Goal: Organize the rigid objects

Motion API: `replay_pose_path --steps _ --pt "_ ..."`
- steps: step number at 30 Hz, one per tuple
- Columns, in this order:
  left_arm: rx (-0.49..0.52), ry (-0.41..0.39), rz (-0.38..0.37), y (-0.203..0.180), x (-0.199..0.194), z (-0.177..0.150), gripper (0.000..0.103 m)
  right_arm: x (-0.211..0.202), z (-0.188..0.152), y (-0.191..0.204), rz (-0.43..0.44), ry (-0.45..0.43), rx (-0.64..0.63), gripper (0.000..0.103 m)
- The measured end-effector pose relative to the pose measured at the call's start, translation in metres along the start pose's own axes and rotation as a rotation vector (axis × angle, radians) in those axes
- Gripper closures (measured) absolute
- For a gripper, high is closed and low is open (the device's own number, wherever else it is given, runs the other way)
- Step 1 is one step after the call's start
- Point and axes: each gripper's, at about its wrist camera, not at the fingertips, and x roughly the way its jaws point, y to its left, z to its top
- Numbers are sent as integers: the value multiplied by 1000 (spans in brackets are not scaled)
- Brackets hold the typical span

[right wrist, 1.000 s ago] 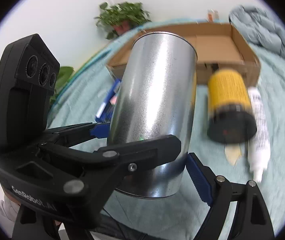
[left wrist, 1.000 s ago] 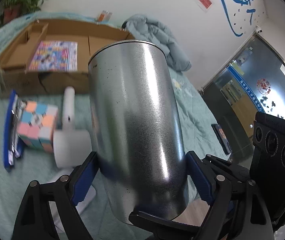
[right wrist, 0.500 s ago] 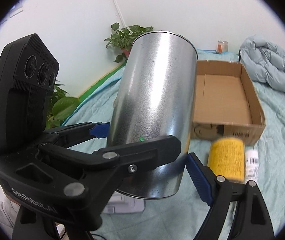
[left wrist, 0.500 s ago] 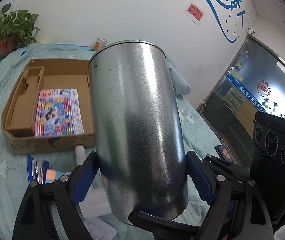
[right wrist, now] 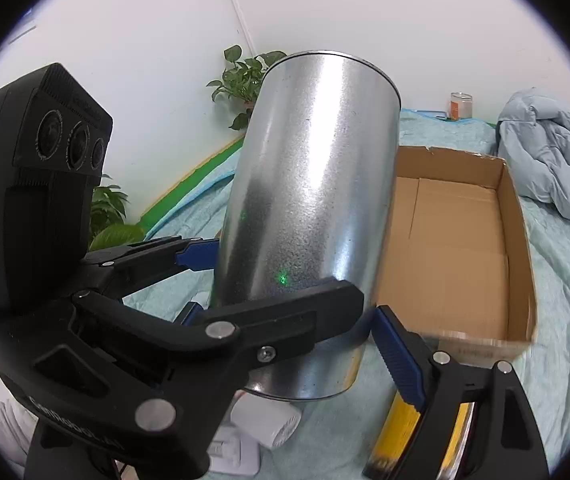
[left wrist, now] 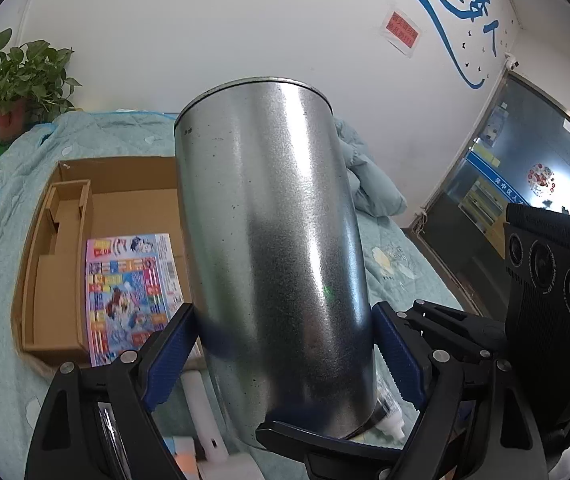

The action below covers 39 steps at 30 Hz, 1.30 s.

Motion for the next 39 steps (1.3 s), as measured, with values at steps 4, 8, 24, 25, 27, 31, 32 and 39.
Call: replay_pose_path --steps 4,8,24,25,27,31,32,39 --pt "-10 33 10 15 25 24 19 15 21 -11 20 57 -10 18" --pt "-42 90 -5 33 61 38 19 38 35 -31 16 115 21 18" --pt "-207 343 -62 99 187 10 17 131 -8 -91 39 370 203 18" --pt "-198 343 -57 98 188 10 17 131 -9 -92 40 368 209 18" --pt "-182 339 -24 97 189 13 17 131 -10 -93 28 375 217 18" --pt "-218 288 -4 104 175 15 17 136 -12 -106 7 388 271 17" --pt "-227 272 5 107 167 16 17 135 -12 -105 10 388 275 17" --pt "-174 147 115 102 111 -1 17 126 -8 -99 7 333 278 12"
